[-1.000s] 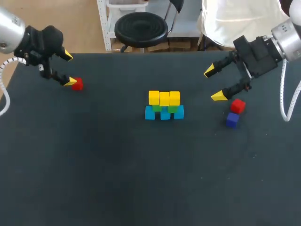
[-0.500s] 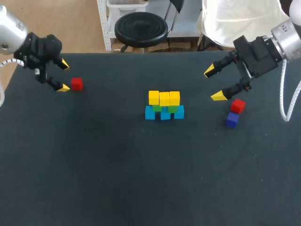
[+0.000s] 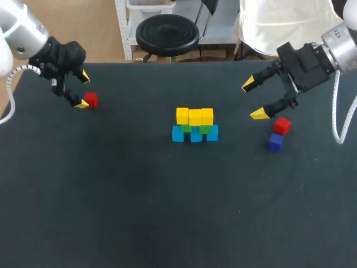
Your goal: Place the blue cubes, place green cubes on the blue cubes, place the yellow cubes on the green cubes, then place the red cubes on the yellow cubes, and place purple cube on the red cubes.
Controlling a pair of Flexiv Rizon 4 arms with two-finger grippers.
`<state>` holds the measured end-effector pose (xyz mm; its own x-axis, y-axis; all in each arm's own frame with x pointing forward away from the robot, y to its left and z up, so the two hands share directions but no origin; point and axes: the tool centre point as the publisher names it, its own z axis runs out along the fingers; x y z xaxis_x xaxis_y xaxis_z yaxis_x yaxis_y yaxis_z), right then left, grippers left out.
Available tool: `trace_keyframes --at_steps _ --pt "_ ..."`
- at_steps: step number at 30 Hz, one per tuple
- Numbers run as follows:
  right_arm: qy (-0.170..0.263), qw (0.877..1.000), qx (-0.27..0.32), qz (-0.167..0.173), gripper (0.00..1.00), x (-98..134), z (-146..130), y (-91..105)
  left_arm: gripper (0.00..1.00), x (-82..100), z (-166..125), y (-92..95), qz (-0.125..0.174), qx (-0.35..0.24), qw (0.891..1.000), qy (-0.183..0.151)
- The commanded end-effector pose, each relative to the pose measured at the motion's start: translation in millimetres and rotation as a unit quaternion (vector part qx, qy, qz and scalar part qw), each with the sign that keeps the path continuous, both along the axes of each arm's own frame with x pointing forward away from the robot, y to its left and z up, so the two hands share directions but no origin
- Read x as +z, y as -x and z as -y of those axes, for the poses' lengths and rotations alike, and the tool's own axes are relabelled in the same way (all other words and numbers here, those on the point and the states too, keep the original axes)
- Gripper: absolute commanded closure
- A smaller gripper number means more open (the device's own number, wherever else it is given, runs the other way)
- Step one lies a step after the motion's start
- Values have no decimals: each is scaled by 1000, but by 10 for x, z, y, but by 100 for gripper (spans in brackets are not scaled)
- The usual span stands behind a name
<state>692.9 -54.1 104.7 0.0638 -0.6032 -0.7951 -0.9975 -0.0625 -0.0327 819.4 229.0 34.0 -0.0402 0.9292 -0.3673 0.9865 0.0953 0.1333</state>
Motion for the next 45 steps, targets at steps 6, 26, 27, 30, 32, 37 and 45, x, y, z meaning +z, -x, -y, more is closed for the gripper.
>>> trace_keyframes --at_steps 6,26,27,30,32,37,45 --pt "-1 1000 0 0 0 -4 0 -2 0 -54 82 -89 -12 -11 999 -33" --pt "-1 1000 0 0 0 -4 0 -2 28 -209 39 39 -7 -8 997 -81" --pt "-1 1000 0 0 0 -4 0 -2 47 -214 43 50 -8 -9 997 -81" --pt "-1 1000 0 0 0 -4 0 -2 56 -231 46 80 -13 -12 997 -81" --pt "-1 1000 0 0 0 -4 0 -2 56 -247 40 92 -16 -12 996 -82" --pt "-1 1000 0 0 0 -4 0 -2 79 -246 45 133 -21 -18 996 -80" --pt "-1 1000 0 0 0 -4 0 -2 0 -215 13 48 -15 10 996 -87"
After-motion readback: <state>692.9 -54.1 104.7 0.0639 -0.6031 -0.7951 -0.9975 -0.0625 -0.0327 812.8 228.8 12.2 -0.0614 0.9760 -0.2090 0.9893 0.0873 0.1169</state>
